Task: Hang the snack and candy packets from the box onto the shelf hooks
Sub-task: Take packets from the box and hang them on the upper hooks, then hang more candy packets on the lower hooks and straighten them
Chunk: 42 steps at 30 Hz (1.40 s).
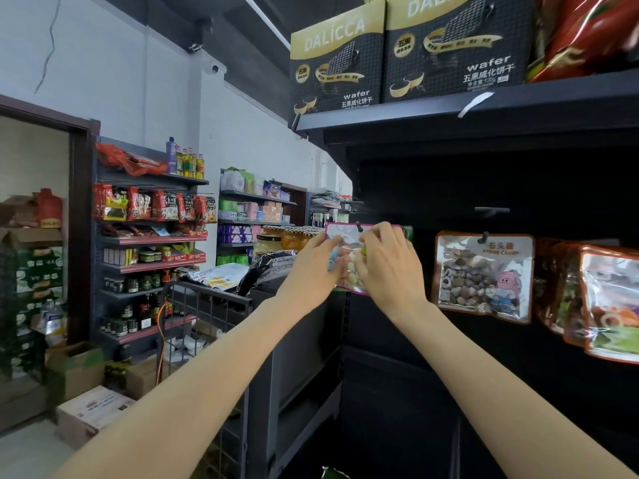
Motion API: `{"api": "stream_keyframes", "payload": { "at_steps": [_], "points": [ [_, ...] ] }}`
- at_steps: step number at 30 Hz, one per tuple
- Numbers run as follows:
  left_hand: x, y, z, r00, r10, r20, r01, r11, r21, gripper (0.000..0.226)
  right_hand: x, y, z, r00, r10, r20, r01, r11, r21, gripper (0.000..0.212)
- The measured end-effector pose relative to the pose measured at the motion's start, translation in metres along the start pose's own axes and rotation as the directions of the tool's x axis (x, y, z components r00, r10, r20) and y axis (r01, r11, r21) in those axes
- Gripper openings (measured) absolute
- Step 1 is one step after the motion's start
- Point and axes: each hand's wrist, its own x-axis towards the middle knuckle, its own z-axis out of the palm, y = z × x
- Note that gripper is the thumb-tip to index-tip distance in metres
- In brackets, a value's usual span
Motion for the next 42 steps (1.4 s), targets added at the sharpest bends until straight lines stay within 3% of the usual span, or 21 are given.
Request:
{"api": "stream_keyframes", "payload": {
  "at_steps": [5,10,14,17,23,26,30,33,35,40,42],
  "points": [
    [-0.014,-0.012,-0.016,0.991,0.043,-0.126,-0.044,0.999,-0.002,0.036,-0.007,-0.02,-0.009,0.998,-0.009,0.068,0.002,0.994,0.107,0.02],
    [-0.047,-0.048,-0.048,0.989,0.072,-0.127,-0.049,0.984,0.173,0.025,-0.018,-0.068,-0.008,0.986,-0.027,0.166,-0.028,0.946,0.324,0.021],
    [-0.099,-0.087,-0.076,0.991,-0.008,-0.131,0.046,0.955,0.294,0.023,-0.037,-0.124,0.009,0.938,-0.07,0.339,-0.113,0.864,0.491,0.025],
    [-0.153,-0.131,-0.091,0.98,-0.159,-0.119,0.188,0.935,0.3,0.019,-0.066,-0.178,0.028,0.864,-0.139,0.484,-0.228,0.749,0.622,0.024],
    [-0.277,-0.235,-0.102,0.817,-0.574,-0.063,0.569,0.783,0.252,0.017,-0.148,-0.292,0.087,0.574,-0.426,0.699,-0.381,0.617,0.689,0.019],
    [-0.339,-0.282,-0.102,0.671,-0.741,-0.034,0.709,0.627,0.323,0.018,-0.189,-0.344,0.117,0.414,-0.558,0.719,-0.407,0.593,0.695,0.018],
    [-0.413,-0.331,-0.101,0.44,-0.895,0.076,0.783,0.424,0.456,0.028,-0.238,-0.402,0.159,0.169,-0.694,0.7,-0.41,0.596,0.69,0.022],
    [-0.451,-0.354,-0.103,0.311,-0.949,0.05,0.833,0.298,0.467,0.043,-0.27,-0.435,0.19,0.026,-0.76,0.65,-0.335,0.605,0.722,0.038],
    [-0.464,-0.361,-0.101,0.292,-0.956,0.027,0.855,0.274,0.441,0.055,-0.289,-0.453,0.205,-0.054,-0.795,0.604,-0.288,0.591,0.753,0.053],
    [-0.478,-0.365,-0.091,0.394,-0.915,-0.089,0.822,0.308,0.479,0.056,-0.33,-0.484,0.226,-0.347,-0.752,0.561,-0.211,0.645,0.735,0.06],
    [-0.485,-0.363,-0.094,0.372,-0.926,-0.064,0.827,0.3,0.476,0.055,-0.342,-0.49,0.23,-0.382,-0.714,0.587,-0.193,0.683,0.705,0.071]
  ]
}}
